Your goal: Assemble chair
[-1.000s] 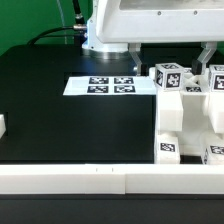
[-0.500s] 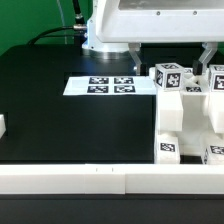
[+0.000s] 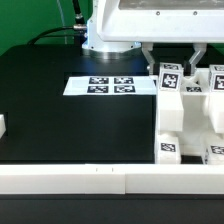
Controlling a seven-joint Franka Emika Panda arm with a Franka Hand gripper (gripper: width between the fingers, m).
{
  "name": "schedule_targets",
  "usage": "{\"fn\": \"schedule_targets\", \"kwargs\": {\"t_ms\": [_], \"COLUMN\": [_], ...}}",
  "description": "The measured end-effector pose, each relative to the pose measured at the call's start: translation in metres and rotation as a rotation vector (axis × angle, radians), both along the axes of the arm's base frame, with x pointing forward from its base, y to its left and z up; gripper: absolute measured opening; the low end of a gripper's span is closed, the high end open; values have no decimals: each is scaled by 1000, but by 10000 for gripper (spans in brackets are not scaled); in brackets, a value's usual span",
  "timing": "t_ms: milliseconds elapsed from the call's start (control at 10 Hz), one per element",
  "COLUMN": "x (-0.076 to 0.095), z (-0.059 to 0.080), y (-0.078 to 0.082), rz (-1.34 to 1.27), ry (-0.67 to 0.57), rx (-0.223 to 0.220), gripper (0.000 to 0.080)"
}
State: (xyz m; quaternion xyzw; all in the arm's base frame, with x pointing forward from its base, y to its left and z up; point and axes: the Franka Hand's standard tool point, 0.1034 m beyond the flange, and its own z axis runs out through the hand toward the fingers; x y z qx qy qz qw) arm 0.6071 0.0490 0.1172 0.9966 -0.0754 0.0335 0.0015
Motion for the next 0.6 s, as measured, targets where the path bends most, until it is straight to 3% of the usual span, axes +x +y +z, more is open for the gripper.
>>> {"fn": "schedule_targets", "kwargs": {"t_ms": [600], "x": [1], "z": [0], "y": [-1], "rz": [-168], "ry": [-5], "rx": [17], "gripper": [285]}}
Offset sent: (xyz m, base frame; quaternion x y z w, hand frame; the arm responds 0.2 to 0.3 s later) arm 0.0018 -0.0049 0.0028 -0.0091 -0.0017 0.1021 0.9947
